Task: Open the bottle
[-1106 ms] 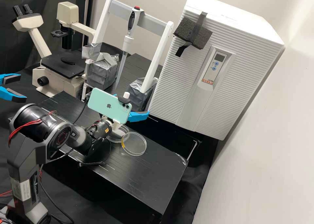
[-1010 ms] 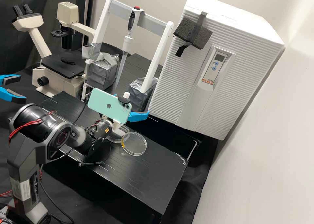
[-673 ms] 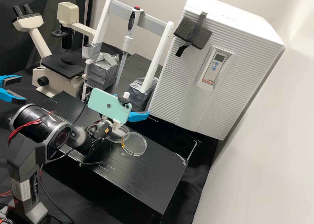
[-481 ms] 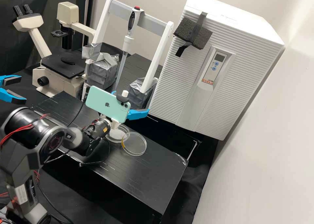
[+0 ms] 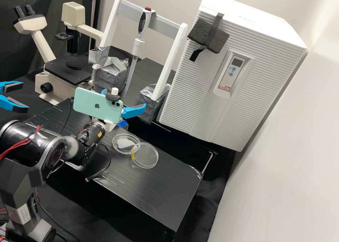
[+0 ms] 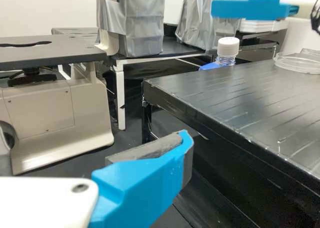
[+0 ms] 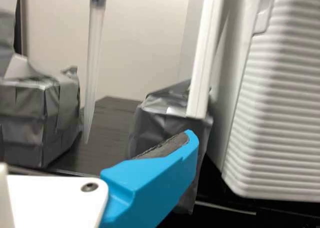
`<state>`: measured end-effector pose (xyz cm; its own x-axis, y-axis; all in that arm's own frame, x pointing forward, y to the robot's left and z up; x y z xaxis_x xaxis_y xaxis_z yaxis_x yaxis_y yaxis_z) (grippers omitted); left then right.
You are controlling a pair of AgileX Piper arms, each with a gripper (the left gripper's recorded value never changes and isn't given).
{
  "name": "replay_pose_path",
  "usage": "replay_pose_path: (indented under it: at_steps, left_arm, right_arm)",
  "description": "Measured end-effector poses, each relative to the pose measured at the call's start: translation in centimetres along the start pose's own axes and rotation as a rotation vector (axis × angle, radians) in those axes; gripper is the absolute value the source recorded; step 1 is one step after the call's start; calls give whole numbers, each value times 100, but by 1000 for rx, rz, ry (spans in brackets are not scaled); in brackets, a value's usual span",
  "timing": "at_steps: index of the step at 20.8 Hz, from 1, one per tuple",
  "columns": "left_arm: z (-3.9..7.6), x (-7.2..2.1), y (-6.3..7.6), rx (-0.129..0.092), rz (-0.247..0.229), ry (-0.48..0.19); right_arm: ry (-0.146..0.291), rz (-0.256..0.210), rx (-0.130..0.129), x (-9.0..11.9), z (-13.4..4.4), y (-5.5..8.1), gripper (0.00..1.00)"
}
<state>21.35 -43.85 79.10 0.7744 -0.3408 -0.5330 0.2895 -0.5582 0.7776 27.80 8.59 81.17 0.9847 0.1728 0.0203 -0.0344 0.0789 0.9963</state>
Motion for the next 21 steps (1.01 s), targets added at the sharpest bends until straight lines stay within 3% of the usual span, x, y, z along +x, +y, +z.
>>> replay_pose_path:
  at_steps: [7,14,21]
  left_arm:
    - [0,0,0,0,0,0]
    - [0,0,0,0,0,0]
    - [0,0,0,0,0,0]
  right_arm:
    - [-54,-55,-31,-8,56,-235,100]
    - [-72,-64,-20,-4,65,-290,100]
    - [-103,-86,-34,8,117,-378,100]
